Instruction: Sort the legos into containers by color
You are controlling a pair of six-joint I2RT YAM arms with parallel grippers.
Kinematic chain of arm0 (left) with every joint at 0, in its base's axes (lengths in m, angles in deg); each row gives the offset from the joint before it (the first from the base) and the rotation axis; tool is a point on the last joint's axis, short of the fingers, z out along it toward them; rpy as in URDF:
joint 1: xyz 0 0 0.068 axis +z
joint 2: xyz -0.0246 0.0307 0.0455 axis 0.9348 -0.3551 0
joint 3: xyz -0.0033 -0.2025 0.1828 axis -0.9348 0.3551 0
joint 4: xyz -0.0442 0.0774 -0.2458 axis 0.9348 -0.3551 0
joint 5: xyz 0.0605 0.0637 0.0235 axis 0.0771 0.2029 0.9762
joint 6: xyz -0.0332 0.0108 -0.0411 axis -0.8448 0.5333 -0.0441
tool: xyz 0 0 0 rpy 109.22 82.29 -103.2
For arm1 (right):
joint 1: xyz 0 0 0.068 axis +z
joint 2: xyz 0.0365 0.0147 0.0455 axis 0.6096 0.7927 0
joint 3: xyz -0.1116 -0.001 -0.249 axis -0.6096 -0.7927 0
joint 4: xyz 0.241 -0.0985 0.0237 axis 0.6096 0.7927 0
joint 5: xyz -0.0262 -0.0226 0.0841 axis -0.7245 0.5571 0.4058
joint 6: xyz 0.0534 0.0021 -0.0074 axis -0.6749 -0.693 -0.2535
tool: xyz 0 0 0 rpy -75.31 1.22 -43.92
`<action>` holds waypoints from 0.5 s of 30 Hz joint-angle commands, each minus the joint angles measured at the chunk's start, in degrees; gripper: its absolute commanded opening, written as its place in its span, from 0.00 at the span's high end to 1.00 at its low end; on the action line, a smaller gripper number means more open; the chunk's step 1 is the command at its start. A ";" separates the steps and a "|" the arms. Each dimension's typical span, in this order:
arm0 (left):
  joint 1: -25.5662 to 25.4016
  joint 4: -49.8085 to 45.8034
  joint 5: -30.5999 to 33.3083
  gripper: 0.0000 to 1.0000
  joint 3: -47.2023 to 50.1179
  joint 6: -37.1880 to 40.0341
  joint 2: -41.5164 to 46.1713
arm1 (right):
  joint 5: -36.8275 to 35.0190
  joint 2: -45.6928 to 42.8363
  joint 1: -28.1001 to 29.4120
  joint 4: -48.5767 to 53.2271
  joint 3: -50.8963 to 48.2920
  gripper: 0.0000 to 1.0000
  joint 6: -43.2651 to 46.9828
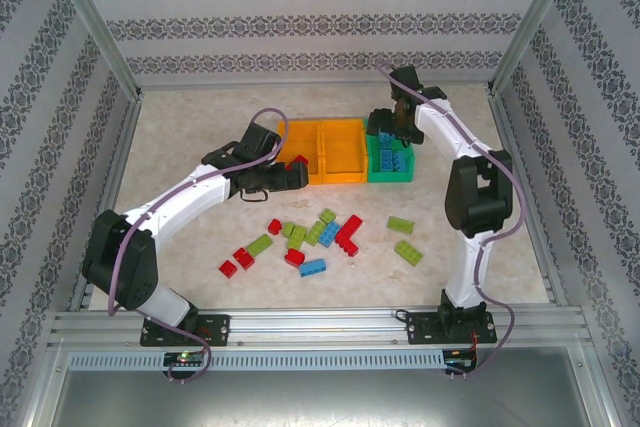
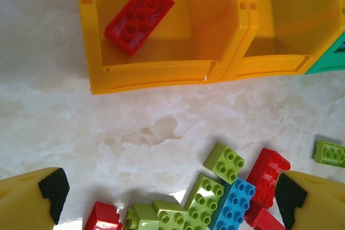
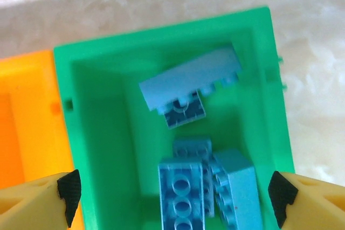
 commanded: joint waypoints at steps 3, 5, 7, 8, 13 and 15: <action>-0.30 -1.38 2.48 0.00 0.72 1.86 1.20 | -1.44 -14.20 1.52 -0.66 -13.29 0.07 -2.35; -0.40 -1.29 2.84 0.00 1.15 2.43 1.47 | -1.50 -19.24 1.84 -2.07 -19.76 0.06 -3.85; -0.38 -0.49 2.38 0.00 1.91 3.05 2.01 | -2.17 -24.01 2.42 -2.25 -25.34 0.06 -5.08; -0.39 -0.30 2.33 0.00 2.07 3.40 2.05 | -2.50 -25.74 2.80 -2.13 -27.77 0.06 -5.57; -0.36 -0.56 4.30 0.01 3.12 5.03 3.17 | -2.88 -31.77 5.82 -1.99 -38.29 0.05 -9.58; -0.38 -0.63 4.69 0.00 3.71 5.30 3.62 | -2.59 -32.00 6.72 -2.57 -41.77 0.05 -11.16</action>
